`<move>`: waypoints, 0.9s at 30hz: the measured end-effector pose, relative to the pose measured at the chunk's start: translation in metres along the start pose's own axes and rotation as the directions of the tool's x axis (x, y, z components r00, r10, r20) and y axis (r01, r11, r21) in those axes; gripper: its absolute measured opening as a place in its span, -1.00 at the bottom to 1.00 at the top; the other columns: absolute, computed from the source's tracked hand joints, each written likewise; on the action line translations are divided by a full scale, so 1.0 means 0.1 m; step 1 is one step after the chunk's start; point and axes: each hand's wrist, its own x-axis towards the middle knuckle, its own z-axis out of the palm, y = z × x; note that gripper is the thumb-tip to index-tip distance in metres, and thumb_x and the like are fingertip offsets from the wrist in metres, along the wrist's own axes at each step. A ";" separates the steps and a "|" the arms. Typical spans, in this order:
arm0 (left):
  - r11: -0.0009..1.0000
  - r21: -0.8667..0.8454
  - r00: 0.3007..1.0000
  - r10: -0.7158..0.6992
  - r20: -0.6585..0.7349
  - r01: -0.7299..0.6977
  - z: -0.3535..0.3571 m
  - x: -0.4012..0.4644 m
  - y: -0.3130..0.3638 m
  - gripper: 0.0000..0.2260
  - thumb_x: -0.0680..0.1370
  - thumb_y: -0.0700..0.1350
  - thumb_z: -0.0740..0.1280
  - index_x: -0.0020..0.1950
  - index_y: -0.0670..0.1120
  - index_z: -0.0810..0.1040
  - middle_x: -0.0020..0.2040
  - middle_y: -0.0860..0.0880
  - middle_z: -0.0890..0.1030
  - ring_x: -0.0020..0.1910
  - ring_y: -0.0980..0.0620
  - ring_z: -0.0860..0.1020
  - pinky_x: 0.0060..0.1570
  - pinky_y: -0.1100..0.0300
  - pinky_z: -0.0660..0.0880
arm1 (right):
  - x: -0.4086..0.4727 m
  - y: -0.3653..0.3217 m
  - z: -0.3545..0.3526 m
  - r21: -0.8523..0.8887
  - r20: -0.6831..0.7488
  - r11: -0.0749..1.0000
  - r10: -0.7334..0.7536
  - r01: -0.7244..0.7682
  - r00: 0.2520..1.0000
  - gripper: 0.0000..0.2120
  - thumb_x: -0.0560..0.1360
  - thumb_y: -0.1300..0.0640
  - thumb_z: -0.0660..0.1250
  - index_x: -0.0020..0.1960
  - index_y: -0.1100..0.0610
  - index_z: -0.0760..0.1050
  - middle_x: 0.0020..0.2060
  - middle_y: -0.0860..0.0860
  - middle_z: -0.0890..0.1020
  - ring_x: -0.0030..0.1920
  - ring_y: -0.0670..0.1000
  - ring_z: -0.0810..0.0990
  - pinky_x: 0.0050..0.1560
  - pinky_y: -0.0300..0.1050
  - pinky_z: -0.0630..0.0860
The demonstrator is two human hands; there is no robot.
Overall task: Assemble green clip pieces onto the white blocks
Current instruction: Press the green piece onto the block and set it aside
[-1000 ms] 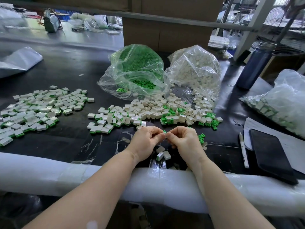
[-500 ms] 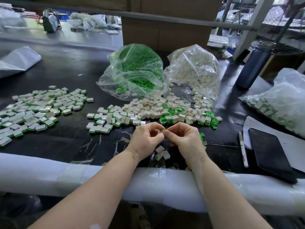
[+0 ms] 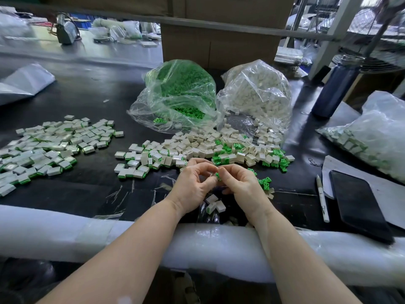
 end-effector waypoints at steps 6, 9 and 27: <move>0.999 0.037 0.997 0.016 0.072 -0.019 0.00 -0.02 0.02 -0.85 0.50 -0.32 0.32 -0.10 -0.07 0.57 0.10 -0.02 0.37 -0.08 0.17 0.46 -0.08 0.45 0.45 | -0.02 -0.02 -0.01 -0.025 0.071 1.000 -0.007 0.009 0.997 -0.82 0.56 0.16 0.25 -0.12 0.07 0.62 -0.32 0.02 0.63 -0.26 -0.04 0.57 -0.30 -0.33 0.48; 0.998 0.052 0.994 0.033 0.101 -0.039 0.01 -0.04 0.03 -0.83 0.51 -0.34 0.30 -0.09 -0.07 0.55 0.09 -0.04 0.36 -0.13 0.21 0.44 -0.14 0.50 0.41 | -0.01 -0.02 -0.01 0.017 0.052 1.000 0.002 -0.003 0.999 -0.83 0.54 0.21 0.27 -0.13 0.13 0.63 -0.36 0.04 0.61 -0.34 -0.10 0.53 -0.34 -0.35 0.45; 0.980 0.181 0.988 0.059 0.142 -0.085 0.05 -0.03 0.00 -0.82 0.48 -0.32 0.29 -0.10 -0.04 0.52 0.07 -0.04 0.35 0.01 0.04 0.44 0.04 0.34 0.43 | -0.03 -0.03 -0.04 0.080 0.013 0.996 0.046 -0.047 0.999 -0.87 0.50 0.31 0.31 -0.13 0.28 0.63 -0.46 0.01 0.57 -0.45 -0.16 0.47 -0.41 -0.36 0.39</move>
